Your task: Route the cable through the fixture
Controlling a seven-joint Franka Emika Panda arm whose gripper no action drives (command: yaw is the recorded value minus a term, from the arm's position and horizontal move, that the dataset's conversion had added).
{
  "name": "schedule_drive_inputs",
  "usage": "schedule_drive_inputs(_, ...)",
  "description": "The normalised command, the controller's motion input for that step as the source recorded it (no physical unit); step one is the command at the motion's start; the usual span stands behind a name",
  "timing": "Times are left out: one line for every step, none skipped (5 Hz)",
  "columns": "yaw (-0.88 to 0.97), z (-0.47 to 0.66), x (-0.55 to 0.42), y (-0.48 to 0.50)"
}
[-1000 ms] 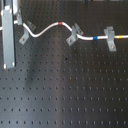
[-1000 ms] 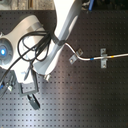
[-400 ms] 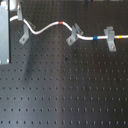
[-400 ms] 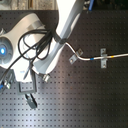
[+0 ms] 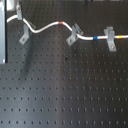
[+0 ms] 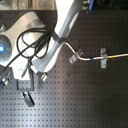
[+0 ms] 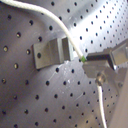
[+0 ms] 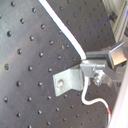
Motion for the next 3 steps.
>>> schedule_drive_inputs(0.0, 0.0, 0.079, -0.259)
schedule_drive_inputs(0.0, 0.1, 0.117, -0.295)
schedule_drive_inputs(0.0, 0.33, 0.128, -0.278)
